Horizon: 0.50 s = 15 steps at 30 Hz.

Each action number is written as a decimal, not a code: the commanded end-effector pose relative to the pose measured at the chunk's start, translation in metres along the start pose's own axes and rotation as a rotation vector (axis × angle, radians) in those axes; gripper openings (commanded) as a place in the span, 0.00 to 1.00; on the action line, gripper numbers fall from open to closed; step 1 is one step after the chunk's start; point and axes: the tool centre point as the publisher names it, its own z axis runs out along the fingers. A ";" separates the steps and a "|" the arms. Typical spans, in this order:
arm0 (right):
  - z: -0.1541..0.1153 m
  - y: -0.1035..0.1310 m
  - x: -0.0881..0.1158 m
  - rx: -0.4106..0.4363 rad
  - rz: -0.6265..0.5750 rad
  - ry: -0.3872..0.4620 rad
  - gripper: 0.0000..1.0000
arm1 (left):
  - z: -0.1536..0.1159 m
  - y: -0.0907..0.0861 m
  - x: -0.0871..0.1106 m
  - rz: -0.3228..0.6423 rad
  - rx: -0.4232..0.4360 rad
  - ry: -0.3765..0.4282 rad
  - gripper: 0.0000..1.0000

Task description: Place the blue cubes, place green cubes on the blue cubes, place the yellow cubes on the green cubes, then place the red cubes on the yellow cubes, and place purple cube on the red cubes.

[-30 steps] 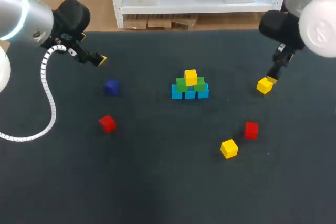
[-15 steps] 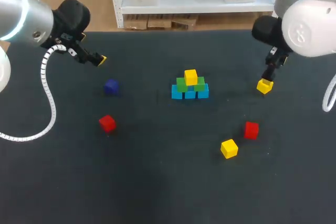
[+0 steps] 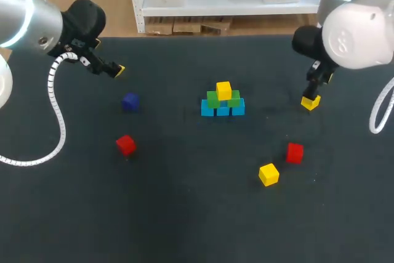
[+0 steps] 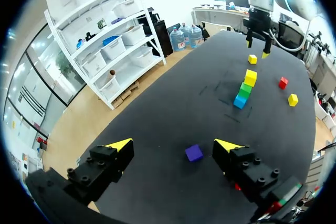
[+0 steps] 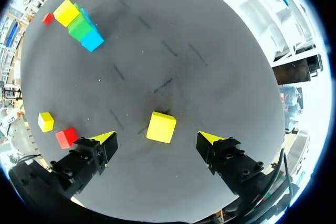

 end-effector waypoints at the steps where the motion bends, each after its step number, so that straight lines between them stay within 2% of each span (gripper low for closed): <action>1: 0.004 -0.007 -0.007 -0.028 0.008 0.005 1.00 | -0.001 0.002 0.002 0.004 0.008 -0.006 1.00; 15: 0.017 -0.006 -0.010 -0.038 0.015 0.029 1.00 | -0.001 0.002 0.002 0.004 0.008 -0.006 1.00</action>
